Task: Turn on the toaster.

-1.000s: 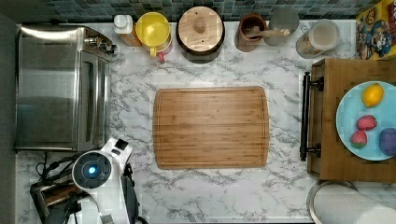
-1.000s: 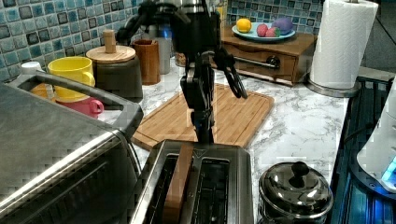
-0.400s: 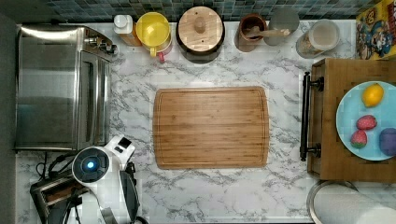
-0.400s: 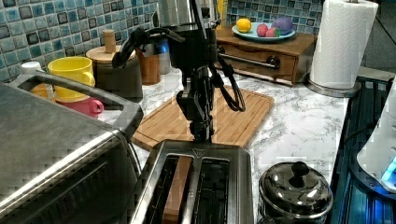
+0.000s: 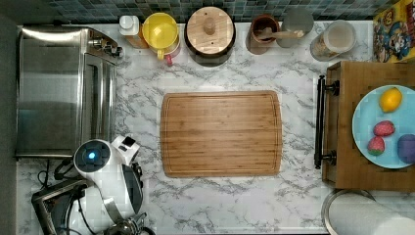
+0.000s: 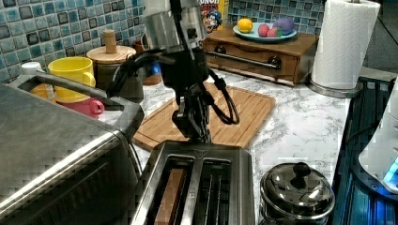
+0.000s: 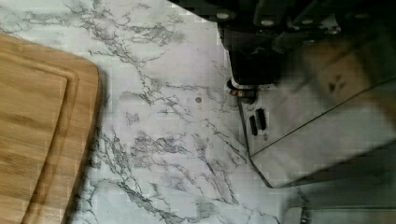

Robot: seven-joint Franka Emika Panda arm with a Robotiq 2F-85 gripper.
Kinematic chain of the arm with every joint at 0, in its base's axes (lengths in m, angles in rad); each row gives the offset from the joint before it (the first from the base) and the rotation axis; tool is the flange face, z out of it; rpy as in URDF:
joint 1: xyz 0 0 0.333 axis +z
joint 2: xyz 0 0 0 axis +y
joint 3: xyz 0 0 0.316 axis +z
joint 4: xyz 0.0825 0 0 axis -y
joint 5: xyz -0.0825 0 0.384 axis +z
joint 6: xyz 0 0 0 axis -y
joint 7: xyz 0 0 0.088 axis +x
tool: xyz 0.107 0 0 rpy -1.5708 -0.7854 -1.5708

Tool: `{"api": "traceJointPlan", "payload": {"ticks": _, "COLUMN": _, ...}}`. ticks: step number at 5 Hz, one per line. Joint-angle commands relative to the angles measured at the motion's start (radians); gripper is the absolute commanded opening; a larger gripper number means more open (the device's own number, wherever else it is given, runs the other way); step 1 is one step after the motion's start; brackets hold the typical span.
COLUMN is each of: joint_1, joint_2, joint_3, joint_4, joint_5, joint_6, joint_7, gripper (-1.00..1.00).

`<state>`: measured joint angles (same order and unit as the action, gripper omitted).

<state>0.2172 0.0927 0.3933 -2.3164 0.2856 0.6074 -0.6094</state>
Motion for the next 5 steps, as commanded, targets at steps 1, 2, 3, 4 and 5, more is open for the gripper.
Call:
{"api": "traceJointPlan", "payload": {"ticks": 1, "joint_1": -0.010, "joint_2": 0.074, "joint_3": -0.048, "joint_4": -0.206, "joint_5": 0.030, "joint_6": 0.028, "joint_7": 0.053, "gripper": -1.00}}
{"api": "traceJointPlan", "payload": {"ticks": 2, "joint_1": -0.008, "joint_2": 0.074, "joint_3": -0.049, "joint_4": -0.205, "joint_5": 0.030, "joint_6": 0.028, "joint_7": 0.052, "gripper": -1.00}}
{"api": "traceJointPlan", "payload": {"ticks": 3, "joint_1": -0.015, "joint_2": 0.074, "joint_3": -0.043, "joint_4": -0.206, "joint_5": 0.028, "joint_6": 0.029, "joint_7": 0.053, "gripper": -1.00}}
{"api": "traceJointPlan", "payload": {"ticks": 4, "joint_1": -0.011, "joint_2": 0.074, "joint_3": -0.046, "joint_4": -0.205, "joint_5": 0.029, "joint_6": 0.028, "joint_7": 0.053, "gripper": -1.00}}
{"api": "traceJointPlan", "payload": {"ticks": 5, "joint_1": -0.011, "joint_2": 0.074, "joint_3": -0.047, "joint_4": -0.205, "joint_5": 0.029, "joint_6": 0.028, "joint_7": 0.053, "gripper": -1.00}}
